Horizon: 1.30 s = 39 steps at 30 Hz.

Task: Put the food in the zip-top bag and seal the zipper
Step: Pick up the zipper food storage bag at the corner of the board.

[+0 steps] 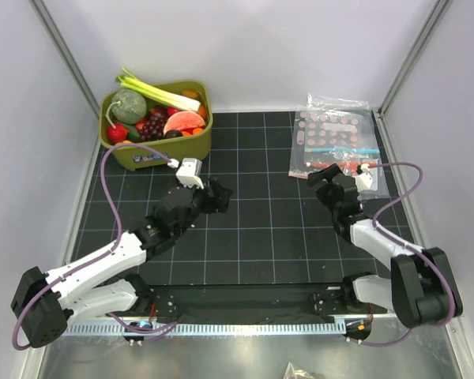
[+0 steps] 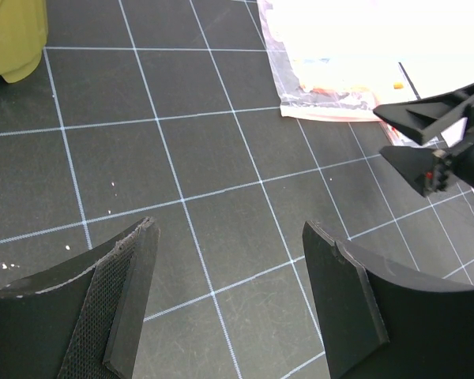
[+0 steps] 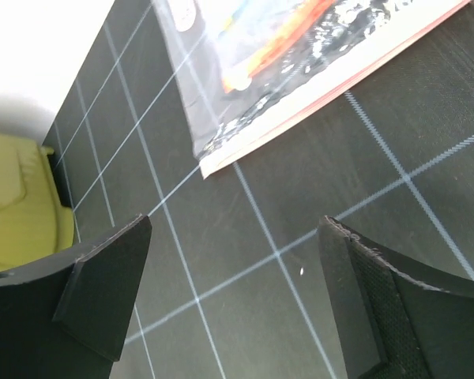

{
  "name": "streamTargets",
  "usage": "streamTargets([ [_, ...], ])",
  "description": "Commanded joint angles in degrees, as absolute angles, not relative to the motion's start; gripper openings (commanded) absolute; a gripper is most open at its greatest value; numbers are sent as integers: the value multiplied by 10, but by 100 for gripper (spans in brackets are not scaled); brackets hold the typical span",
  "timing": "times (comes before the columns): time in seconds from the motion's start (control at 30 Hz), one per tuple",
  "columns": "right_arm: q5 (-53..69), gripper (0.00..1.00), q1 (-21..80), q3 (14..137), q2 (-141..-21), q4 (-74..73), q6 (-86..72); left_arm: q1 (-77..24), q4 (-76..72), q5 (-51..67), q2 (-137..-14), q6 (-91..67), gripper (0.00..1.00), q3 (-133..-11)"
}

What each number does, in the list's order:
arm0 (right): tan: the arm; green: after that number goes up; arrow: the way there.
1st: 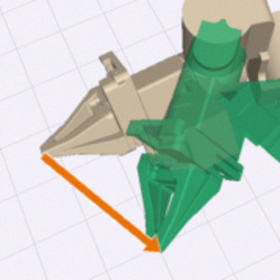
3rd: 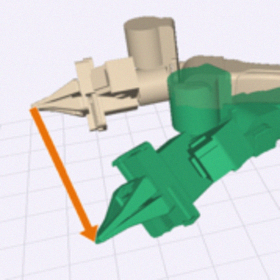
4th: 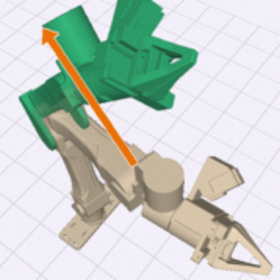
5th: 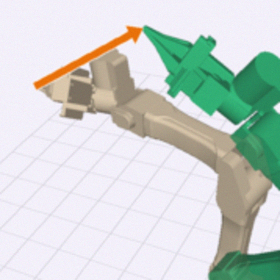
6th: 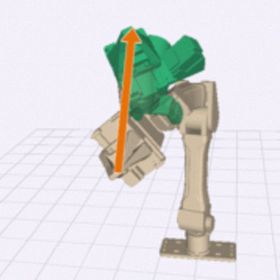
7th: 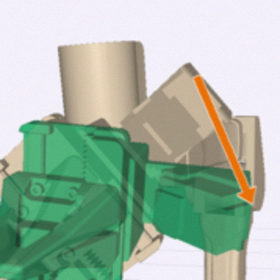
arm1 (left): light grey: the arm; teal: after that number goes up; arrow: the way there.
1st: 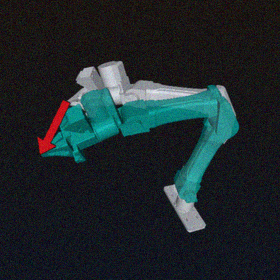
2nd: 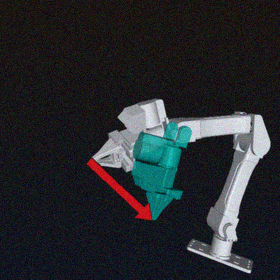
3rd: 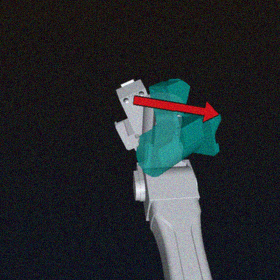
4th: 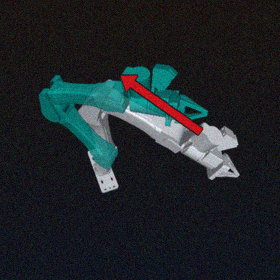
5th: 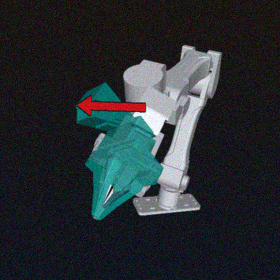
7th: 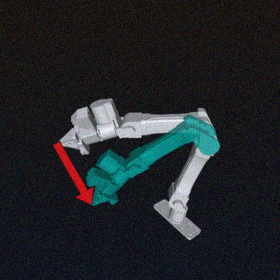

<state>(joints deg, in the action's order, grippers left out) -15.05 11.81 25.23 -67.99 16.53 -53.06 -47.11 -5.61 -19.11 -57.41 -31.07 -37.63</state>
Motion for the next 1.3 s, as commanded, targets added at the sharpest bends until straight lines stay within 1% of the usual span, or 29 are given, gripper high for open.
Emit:
streamTargets([
  [0.0,-135,89,99,261,-724,250,-565,-471,-69,-203,-563,-303,77,-381],
  [0.1,-131,82,92,283,-776,261,-578,-470,-69,-199,-561,-305,77,-382],
  [0.2,-138,80,92,301,-820,265,-591,-470,-69,-195,-558,-305,77,-382],
  [0.27,-154,78,92,300,-844,289,-611,-471,-69,-195,-557,-305,77,-382],
  [0.33,-183,75,91,302,-867,316,-620,-471,-69,-194,-558,-305,77,-382],
  [0.37,-189,74,91,309,-894,327,-629,-470,-68,-194,-557,-305,77,-382],
  [0.47,-191,68,85,315,-932,397,-638,-471,-68,-198,-557,-302,77,-381],
  [0.53,-185,66,81,323,-965,433,-645,-471,-68,-200,-558,-301,77,-381],
  [0.67,-182,62,76,368,-1008,439,-649,-471,-68,-194,-562,-301,77,-382],
  [0.7,-182,58,76,371,-1016,446,-648,-471,-68,-192,-563,-301,77,-383],
  [0.8,-183,49,76,385,-1030,459,-647,-470,-68,-191,-562,-301,77,-384],
  [0.87,-191,39,75,395,-1027,437,-643,-470,-67,-187,-560,-302,77,-384],
  [0.9,-196,26,75,396,-1027,437,-637,-471,-67,-187,-561,-302,77,-383],
  [0.93,-196,20,76,399,-1024,436,-623,-471,-66,-185,-560,-302,77,-383],
  [0.97,-197,8,75,401,-1015,432,-614,-470,-66,-185,-561,-301,77,-383],
  [1.0,-198,1,76,402,-1007,428,-607,-470,-67,-185,-561,-301,77,-383],
  [1.1,-196,1,75,415,-956,366,-581,-470,-67,-181,-564,-299,77,-385],
  [1.13,-188,1,77,424,-942,309,-574,-470,-66,-178,-565,-296,77,-388],
  [1.17,-182,1,79,437,-927,285,-562,-471,-63,-171,-567,-293,77,-391],
  [1.27,-166,1,101,428,-861,226,-565,-471,-59,-154,-577,-285,78,-399],
])
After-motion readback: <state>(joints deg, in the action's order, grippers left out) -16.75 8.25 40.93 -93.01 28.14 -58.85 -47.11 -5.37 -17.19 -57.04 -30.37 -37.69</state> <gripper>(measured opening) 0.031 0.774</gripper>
